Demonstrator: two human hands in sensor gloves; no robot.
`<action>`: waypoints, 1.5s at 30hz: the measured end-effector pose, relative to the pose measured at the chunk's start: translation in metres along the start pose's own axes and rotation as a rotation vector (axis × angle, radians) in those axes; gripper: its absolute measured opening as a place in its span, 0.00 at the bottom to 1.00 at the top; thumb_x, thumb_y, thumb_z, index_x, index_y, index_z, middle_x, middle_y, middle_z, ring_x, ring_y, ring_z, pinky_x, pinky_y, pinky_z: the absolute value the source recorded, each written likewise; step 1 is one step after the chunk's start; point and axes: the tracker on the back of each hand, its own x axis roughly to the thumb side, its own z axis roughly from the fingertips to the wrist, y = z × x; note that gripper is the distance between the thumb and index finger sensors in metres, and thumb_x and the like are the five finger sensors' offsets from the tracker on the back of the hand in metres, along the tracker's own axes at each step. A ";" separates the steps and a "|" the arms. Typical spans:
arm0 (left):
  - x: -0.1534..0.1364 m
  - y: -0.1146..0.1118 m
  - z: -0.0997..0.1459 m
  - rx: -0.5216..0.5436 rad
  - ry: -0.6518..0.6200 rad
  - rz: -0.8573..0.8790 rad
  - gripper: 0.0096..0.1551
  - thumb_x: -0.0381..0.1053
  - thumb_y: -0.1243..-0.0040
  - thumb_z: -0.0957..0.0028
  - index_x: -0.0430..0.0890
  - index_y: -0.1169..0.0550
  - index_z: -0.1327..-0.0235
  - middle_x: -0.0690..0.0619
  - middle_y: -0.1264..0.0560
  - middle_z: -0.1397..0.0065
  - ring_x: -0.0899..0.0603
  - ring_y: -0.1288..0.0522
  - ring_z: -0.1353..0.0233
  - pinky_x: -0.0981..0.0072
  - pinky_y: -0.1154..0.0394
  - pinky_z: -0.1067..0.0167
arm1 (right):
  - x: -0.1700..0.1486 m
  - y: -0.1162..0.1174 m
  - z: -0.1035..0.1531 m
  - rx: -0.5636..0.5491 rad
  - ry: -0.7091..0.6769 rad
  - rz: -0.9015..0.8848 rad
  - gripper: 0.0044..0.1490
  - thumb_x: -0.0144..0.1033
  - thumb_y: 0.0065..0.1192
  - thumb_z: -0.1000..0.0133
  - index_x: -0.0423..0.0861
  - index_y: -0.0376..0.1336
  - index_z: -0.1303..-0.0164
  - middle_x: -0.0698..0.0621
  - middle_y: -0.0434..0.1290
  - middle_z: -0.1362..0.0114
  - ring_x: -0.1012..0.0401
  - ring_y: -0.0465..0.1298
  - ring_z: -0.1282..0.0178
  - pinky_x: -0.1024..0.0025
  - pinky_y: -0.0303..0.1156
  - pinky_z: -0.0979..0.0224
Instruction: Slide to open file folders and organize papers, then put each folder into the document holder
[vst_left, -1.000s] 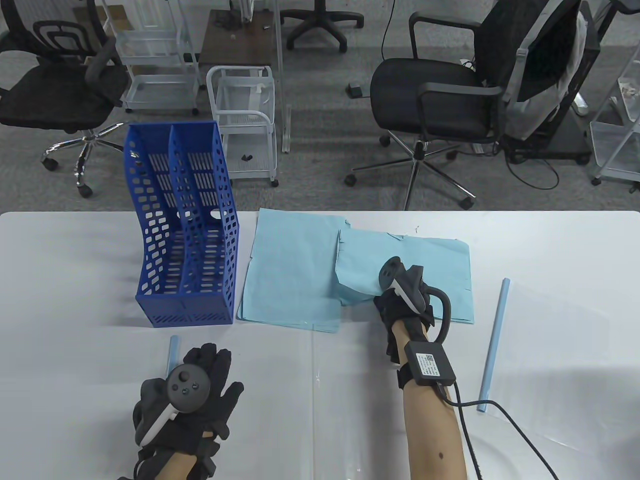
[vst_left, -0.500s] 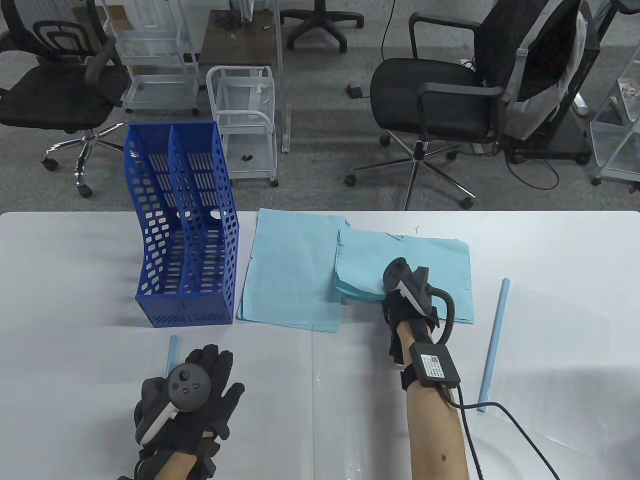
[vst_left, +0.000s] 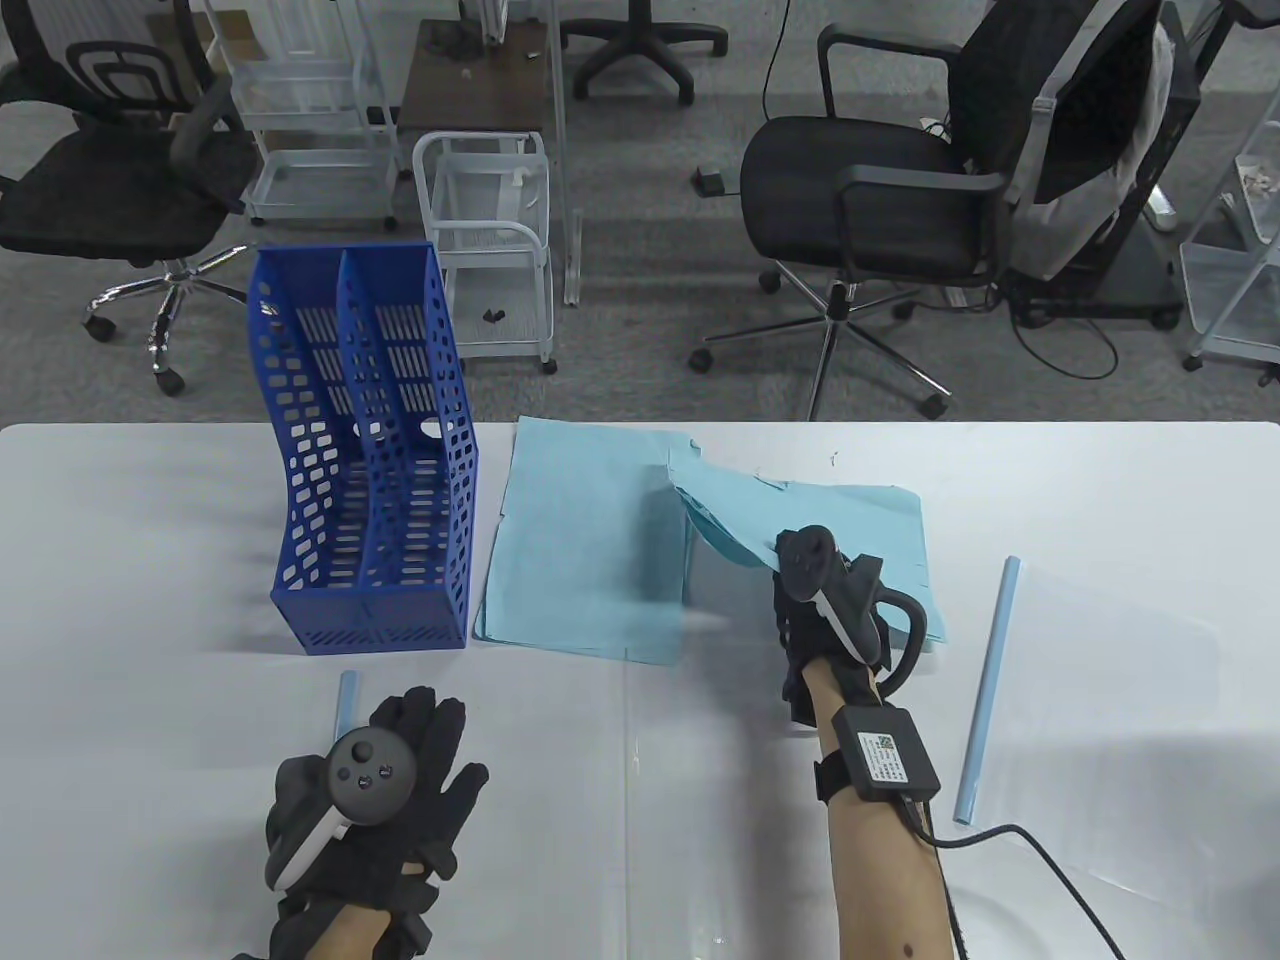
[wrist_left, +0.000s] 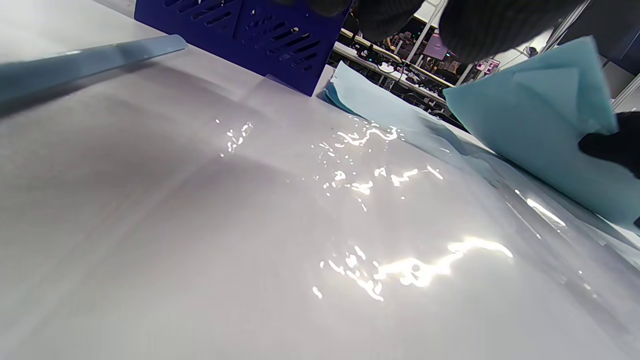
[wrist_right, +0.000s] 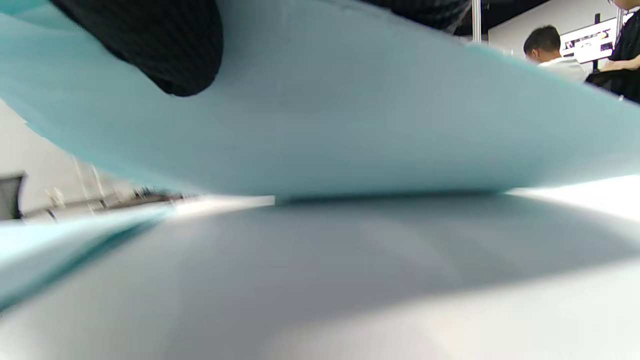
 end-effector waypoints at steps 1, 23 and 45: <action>0.000 0.001 0.001 0.007 -0.006 0.006 0.43 0.68 0.42 0.48 0.61 0.37 0.17 0.59 0.45 0.10 0.43 0.48 0.10 0.41 0.45 0.19 | 0.000 -0.012 0.006 -0.025 -0.024 -0.044 0.29 0.51 0.63 0.50 0.65 0.66 0.36 0.63 0.73 0.25 0.63 0.79 0.26 0.55 0.72 0.17; -0.011 0.000 -0.007 -0.158 -0.470 0.895 0.55 0.66 0.30 0.53 0.61 0.45 0.16 0.57 0.44 0.10 0.40 0.44 0.09 0.33 0.44 0.20 | 0.028 -0.086 0.148 0.682 -0.552 -1.206 0.29 0.46 0.66 0.49 0.52 0.70 0.37 0.51 0.81 0.35 0.55 0.86 0.41 0.53 0.78 0.30; 0.013 -0.009 0.009 0.036 -0.430 0.881 0.22 0.54 0.29 0.52 0.52 0.13 0.44 0.52 0.11 0.49 0.45 0.09 0.53 0.50 0.17 0.46 | -0.024 -0.058 0.172 0.286 -0.235 -1.207 0.29 0.47 0.65 0.51 0.50 0.70 0.41 0.52 0.83 0.42 0.54 0.87 0.48 0.49 0.78 0.36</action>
